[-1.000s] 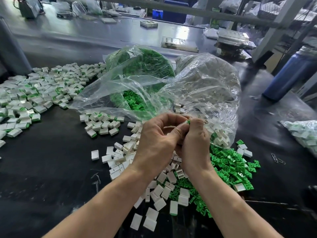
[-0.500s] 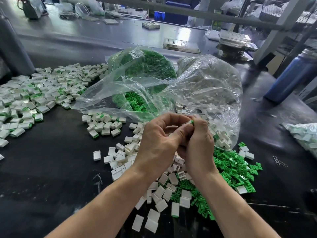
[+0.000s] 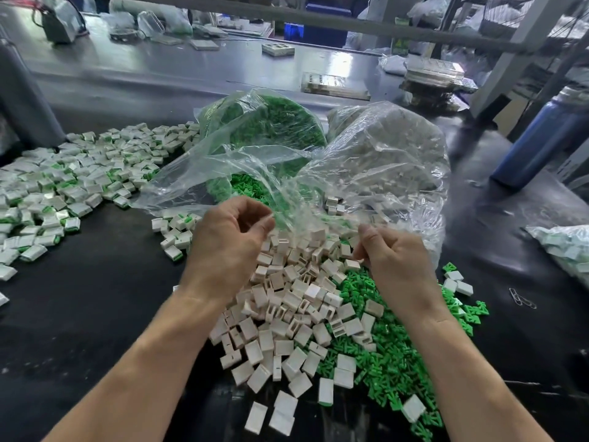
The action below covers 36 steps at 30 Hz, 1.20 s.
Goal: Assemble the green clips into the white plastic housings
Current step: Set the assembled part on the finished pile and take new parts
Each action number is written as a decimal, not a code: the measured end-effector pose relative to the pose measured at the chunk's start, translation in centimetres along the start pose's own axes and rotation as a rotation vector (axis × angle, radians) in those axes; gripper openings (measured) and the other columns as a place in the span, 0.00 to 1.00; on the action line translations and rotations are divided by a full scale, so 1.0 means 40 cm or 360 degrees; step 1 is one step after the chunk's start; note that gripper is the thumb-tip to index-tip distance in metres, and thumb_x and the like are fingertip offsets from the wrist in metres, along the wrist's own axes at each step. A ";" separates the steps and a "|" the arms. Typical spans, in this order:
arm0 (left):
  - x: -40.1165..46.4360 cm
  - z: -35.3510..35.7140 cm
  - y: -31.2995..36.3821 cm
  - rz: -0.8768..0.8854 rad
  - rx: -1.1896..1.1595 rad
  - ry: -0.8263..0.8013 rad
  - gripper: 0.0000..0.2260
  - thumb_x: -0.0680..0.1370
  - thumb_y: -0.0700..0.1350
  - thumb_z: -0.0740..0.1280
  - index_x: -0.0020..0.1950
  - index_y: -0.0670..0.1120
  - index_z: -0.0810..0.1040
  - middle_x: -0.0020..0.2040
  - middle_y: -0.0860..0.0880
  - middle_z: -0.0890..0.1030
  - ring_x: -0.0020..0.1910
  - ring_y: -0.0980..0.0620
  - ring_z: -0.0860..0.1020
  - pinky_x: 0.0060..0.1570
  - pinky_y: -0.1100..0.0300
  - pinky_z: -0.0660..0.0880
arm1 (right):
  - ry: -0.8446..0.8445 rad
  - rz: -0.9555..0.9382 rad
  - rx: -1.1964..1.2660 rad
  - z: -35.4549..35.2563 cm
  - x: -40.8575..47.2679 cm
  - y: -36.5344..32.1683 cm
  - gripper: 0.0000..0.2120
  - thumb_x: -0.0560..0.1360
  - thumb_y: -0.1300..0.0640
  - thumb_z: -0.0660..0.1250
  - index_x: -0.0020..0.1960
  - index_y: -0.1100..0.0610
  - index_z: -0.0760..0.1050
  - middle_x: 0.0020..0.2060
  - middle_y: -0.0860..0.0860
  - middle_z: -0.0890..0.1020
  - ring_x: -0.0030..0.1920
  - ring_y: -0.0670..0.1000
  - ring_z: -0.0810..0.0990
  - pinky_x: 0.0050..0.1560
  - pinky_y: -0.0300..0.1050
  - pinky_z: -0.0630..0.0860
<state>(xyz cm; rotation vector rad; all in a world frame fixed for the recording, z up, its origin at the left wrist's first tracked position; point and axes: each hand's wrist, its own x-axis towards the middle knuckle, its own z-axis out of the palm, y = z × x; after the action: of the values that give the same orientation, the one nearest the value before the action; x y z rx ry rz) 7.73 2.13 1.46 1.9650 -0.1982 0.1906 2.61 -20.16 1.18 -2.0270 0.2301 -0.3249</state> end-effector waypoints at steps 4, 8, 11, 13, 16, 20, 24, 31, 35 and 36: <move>0.028 -0.053 -0.042 -0.0203 0.0482 0.0072 0.04 0.79 0.48 0.75 0.46 0.55 0.82 0.40 0.58 0.83 0.36 0.64 0.81 0.32 0.71 0.73 | -0.0001 0.0065 -0.0426 -0.025 0.010 0.017 0.22 0.83 0.42 0.65 0.37 0.55 0.81 0.32 0.50 0.82 0.33 0.50 0.79 0.35 0.44 0.73; 0.047 -0.099 -0.060 -0.0352 0.0797 0.0193 0.03 0.78 0.49 0.75 0.45 0.55 0.84 0.42 0.57 0.86 0.43 0.55 0.83 0.53 0.52 0.81 | -0.0057 0.0155 -0.0642 -0.037 0.017 0.026 0.19 0.81 0.41 0.68 0.38 0.52 0.81 0.34 0.49 0.81 0.34 0.50 0.78 0.37 0.46 0.73; 0.056 -0.119 -0.069 -0.0338 0.1047 0.0321 0.03 0.79 0.49 0.75 0.51 0.56 0.85 0.49 0.52 0.87 0.50 0.47 0.83 0.59 0.46 0.79 | -0.0047 0.0176 -0.0635 -0.041 0.020 0.029 0.12 0.80 0.42 0.70 0.41 0.47 0.82 0.39 0.43 0.81 0.40 0.45 0.79 0.44 0.47 0.77; 0.059 -0.125 -0.077 -0.0342 0.1077 0.0360 0.07 0.79 0.48 0.75 0.56 0.57 0.84 0.55 0.48 0.85 0.52 0.44 0.82 0.58 0.44 0.79 | -0.0052 0.0188 -0.0602 -0.041 0.020 0.030 0.09 0.80 0.43 0.71 0.44 0.45 0.82 0.41 0.42 0.81 0.43 0.44 0.79 0.48 0.48 0.79; 0.059 -0.119 -0.079 -0.0281 0.1113 0.0421 0.07 0.78 0.49 0.75 0.55 0.53 0.82 0.55 0.45 0.81 0.50 0.43 0.80 0.56 0.43 0.79 | -0.0066 0.0208 -0.0578 -0.040 0.019 0.031 0.06 0.79 0.45 0.72 0.46 0.45 0.82 0.42 0.40 0.81 0.44 0.42 0.79 0.50 0.49 0.80; 0.040 -0.083 -0.060 -0.0155 0.0845 0.0336 0.07 0.80 0.52 0.73 0.46 0.51 0.79 0.40 0.53 0.82 0.38 0.52 0.81 0.40 0.52 0.81 | -0.0076 0.0208 -0.0599 -0.041 0.020 0.036 0.04 0.79 0.46 0.73 0.47 0.44 0.82 0.42 0.39 0.80 0.44 0.42 0.79 0.49 0.46 0.79; 0.012 -0.033 -0.035 -0.0065 0.0543 0.0019 0.04 0.79 0.51 0.72 0.48 0.53 0.81 0.41 0.57 0.82 0.37 0.59 0.82 0.37 0.63 0.81 | -0.0103 0.0220 -0.0603 -0.038 0.021 0.044 0.04 0.78 0.45 0.73 0.47 0.43 0.81 0.42 0.40 0.81 0.43 0.41 0.79 0.47 0.45 0.80; -0.014 0.014 -0.011 0.0018 0.0494 -0.0209 0.11 0.73 0.56 0.75 0.52 0.54 0.81 0.46 0.57 0.79 0.44 0.59 0.80 0.47 0.58 0.82 | -0.0111 0.0193 -0.0587 -0.032 0.023 0.046 0.04 0.78 0.45 0.74 0.48 0.43 0.81 0.42 0.41 0.81 0.44 0.42 0.79 0.48 0.45 0.80; -0.021 0.025 -0.003 0.0050 0.0543 -0.0261 0.09 0.73 0.54 0.77 0.50 0.56 0.82 0.48 0.60 0.77 0.47 0.61 0.77 0.54 0.56 0.81 | -0.0147 0.0192 -0.0581 -0.031 0.021 0.043 0.05 0.77 0.45 0.75 0.50 0.43 0.81 0.43 0.42 0.81 0.44 0.43 0.80 0.50 0.47 0.81; -0.022 0.026 -0.003 0.0058 0.0558 -0.0262 0.07 0.74 0.53 0.77 0.49 0.56 0.81 0.48 0.61 0.77 0.47 0.62 0.77 0.56 0.56 0.80 | -0.0150 0.0193 -0.0588 -0.032 0.021 0.044 0.05 0.77 0.45 0.75 0.49 0.43 0.81 0.42 0.42 0.81 0.44 0.43 0.80 0.49 0.47 0.81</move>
<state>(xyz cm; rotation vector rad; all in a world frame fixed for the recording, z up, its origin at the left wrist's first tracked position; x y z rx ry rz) 6.95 1.25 0.76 2.3288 -0.3254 0.0908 2.93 -22.29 0.28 -2.3724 0.3744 -0.1150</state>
